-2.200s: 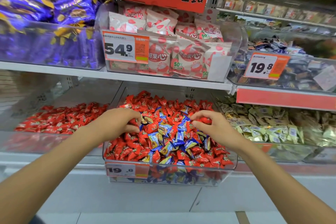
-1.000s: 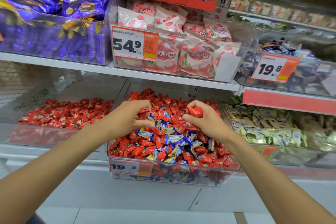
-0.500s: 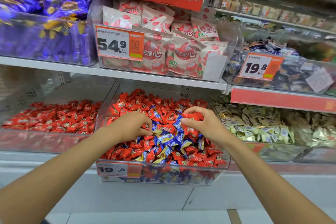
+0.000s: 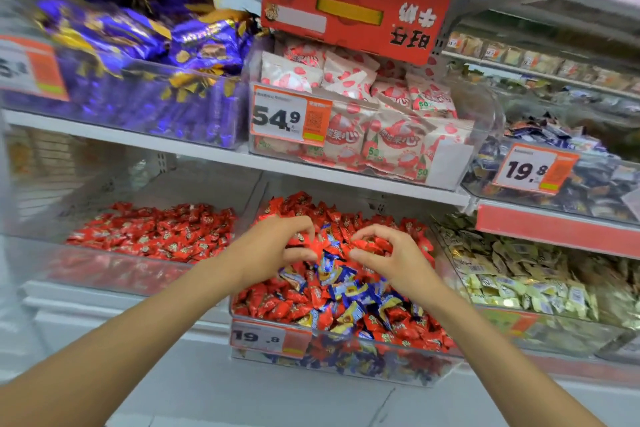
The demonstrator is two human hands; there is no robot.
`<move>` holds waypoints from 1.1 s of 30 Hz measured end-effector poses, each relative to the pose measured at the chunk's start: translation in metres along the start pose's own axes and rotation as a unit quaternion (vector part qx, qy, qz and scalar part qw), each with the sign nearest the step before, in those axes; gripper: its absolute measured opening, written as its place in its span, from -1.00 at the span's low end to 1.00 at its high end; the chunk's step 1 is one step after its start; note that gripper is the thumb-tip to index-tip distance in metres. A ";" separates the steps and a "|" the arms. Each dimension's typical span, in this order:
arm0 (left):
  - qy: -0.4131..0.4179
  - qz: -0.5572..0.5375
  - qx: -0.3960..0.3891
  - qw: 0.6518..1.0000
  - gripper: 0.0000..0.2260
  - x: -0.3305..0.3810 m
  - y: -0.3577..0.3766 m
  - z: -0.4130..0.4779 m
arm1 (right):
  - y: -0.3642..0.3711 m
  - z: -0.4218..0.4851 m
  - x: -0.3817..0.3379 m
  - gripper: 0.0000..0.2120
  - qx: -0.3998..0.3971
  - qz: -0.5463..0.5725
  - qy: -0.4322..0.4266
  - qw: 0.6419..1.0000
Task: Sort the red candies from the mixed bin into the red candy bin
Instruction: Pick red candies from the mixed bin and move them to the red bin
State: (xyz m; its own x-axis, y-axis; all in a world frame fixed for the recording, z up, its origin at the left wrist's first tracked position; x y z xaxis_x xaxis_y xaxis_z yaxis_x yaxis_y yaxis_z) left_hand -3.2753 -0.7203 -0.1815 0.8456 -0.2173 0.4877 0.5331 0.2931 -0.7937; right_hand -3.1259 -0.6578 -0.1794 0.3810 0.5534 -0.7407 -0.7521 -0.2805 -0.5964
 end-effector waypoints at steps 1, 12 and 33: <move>0.002 -0.011 0.020 1.000 -0.78 -0.002 -0.012 -0.005 | 0.007 0.002 -0.009 -0.88 -0.003 -0.014 -0.012 1.000; -0.201 0.075 0.208 0.954 -0.84 -0.204 -0.158 -0.075 | 0.169 0.078 -0.147 -0.81 -0.086 -0.065 -0.231 0.967; 0.026 0.057 0.008 0.998 -0.61 -0.010 0.034 0.063 | -0.028 0.015 0.038 -0.79 0.039 -0.200 -0.080 0.976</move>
State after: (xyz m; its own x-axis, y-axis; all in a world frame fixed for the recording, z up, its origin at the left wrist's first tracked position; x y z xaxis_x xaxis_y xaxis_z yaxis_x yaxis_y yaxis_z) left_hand -3.2638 -0.6500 -0.1901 0.8985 -0.2290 0.3746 0.4340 0.3342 -0.8367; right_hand -3.0987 -0.6173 -0.1860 0.5674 0.7238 -0.3926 -0.6024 0.0398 -0.7972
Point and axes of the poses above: each hand's wrist, its own z-axis towards the middle knuckle, its own y-axis out of the palm, x = y × z, the point moved 10 cm from there along z, towards the middle knuckle, and after that the axes turned 5 degrees about x, right-handed, at the moved point
